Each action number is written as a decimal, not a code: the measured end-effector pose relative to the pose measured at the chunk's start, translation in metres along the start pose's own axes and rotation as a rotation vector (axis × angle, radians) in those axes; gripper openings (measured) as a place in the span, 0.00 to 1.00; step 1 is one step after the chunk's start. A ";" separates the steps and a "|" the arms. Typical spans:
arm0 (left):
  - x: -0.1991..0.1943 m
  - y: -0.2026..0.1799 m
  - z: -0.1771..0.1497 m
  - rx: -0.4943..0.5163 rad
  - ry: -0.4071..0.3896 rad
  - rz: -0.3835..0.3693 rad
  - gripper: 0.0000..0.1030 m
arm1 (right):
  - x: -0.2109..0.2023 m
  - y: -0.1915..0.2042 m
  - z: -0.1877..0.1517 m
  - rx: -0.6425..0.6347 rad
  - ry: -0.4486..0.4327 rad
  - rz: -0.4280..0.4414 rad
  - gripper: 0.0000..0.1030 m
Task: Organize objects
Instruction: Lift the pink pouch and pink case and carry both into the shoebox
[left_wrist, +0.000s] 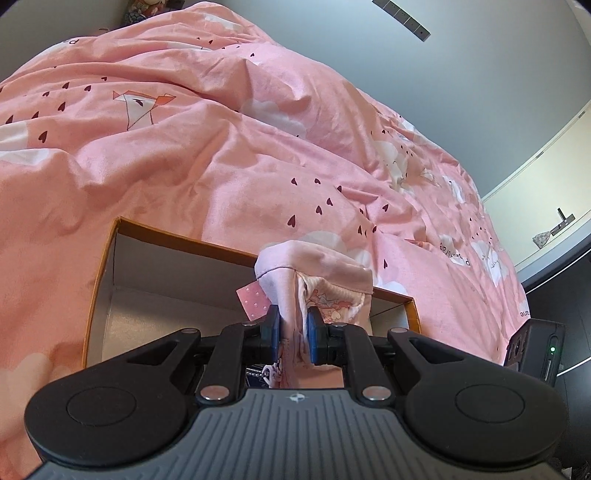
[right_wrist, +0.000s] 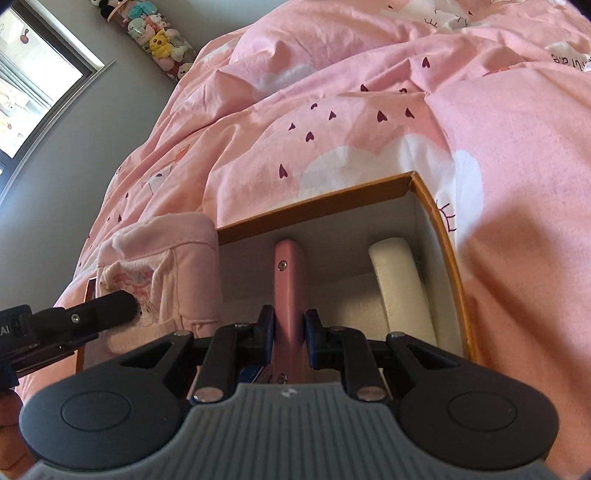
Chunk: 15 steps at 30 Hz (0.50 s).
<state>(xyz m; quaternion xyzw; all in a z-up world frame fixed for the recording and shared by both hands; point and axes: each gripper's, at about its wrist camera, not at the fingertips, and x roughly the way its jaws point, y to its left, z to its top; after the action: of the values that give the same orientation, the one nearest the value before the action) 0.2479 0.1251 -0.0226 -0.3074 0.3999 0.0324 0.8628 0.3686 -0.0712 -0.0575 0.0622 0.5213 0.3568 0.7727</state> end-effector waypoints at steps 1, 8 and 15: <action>0.002 -0.001 0.000 0.003 0.003 -0.001 0.16 | 0.004 -0.001 0.000 -0.002 0.014 -0.013 0.18; 0.008 -0.005 -0.007 0.021 0.014 -0.007 0.16 | 0.010 0.002 0.001 -0.112 0.041 -0.134 0.21; 0.006 -0.001 -0.016 -0.015 0.054 -0.012 0.16 | 0.007 0.022 -0.008 -0.353 0.004 -0.298 0.21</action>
<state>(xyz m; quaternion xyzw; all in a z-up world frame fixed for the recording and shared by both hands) 0.2414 0.1148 -0.0341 -0.3169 0.4211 0.0219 0.8496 0.3520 -0.0524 -0.0565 -0.1526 0.4559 0.3246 0.8146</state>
